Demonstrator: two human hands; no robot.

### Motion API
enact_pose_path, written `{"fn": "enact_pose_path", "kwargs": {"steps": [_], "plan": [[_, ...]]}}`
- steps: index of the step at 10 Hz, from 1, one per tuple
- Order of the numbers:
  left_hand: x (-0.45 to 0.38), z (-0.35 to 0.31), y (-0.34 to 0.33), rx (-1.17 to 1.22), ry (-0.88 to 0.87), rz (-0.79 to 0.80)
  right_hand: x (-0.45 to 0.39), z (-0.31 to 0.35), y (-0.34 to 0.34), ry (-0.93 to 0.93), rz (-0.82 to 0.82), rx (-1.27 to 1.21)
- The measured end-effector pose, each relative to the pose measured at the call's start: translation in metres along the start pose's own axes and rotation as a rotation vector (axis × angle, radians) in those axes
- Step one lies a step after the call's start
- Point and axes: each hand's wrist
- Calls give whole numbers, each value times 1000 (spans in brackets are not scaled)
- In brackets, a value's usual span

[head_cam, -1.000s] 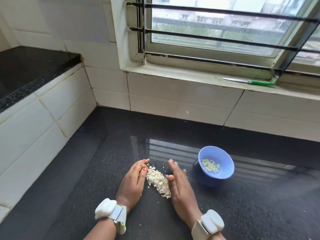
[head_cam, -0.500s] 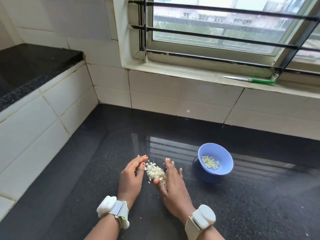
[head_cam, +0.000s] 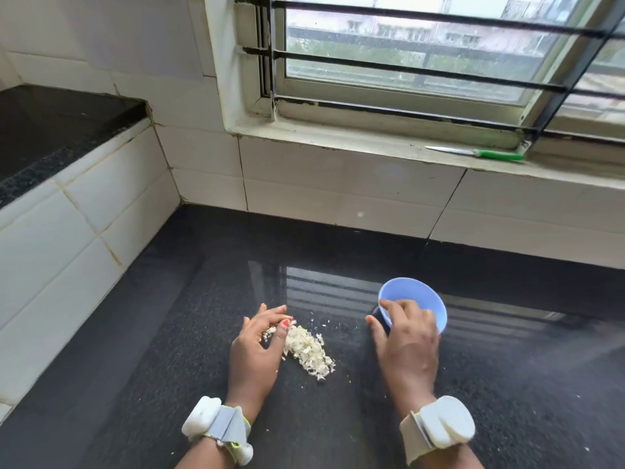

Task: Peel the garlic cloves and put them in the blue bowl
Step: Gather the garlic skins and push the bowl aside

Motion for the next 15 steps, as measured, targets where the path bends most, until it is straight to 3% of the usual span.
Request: {"fn": "enact_pose_path", "kwargs": {"steps": [1, 2, 4, 7, 8, 10, 11, 12, 13, 14, 15], "plan": [[-5, 7, -1, -27, 25, -28, 5, -18, -1, -44, 57, 166], [-8, 9, -2, -39, 53, -17, 3, -29, -9, 34, -5, 201], [-4, 14, -4, -65, 16, -10, -22, -18, -34, 146, -94, 100], [-6, 15, -1, -124, -51, 2, -76, 6, -65, 165, 22, 0], [-9, 20, -1, -128, -49, 0, -49, 3, -51, 14, 65, -222], [-2, -2, -8, -102, -33, -109, 36, 7, -7, -338, 302, -616], [-1, -26, -20, -40, -30, -81, 36, 35, -2, -392, 330, -865], [11, -69, -43, -13, -47, 104, 7, 89, 30, -1134, 114, -1657], [17, -83, -44, -70, 84, 262, -8, 109, 36, -1099, 247, -1798], [20, -81, -30, -141, 7, 436, -35, 109, 11, -1157, 455, -1581], [29, -82, -19, -40, -68, 385, -46, 93, -2, -994, 479, -1583]]}}
Point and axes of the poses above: each hand's wrist, its own x-axis away from the middle knuckle, its own y-axis out of the back of the hand, z = x × y, and after that the axes turned 5 degrees about y, right-handed
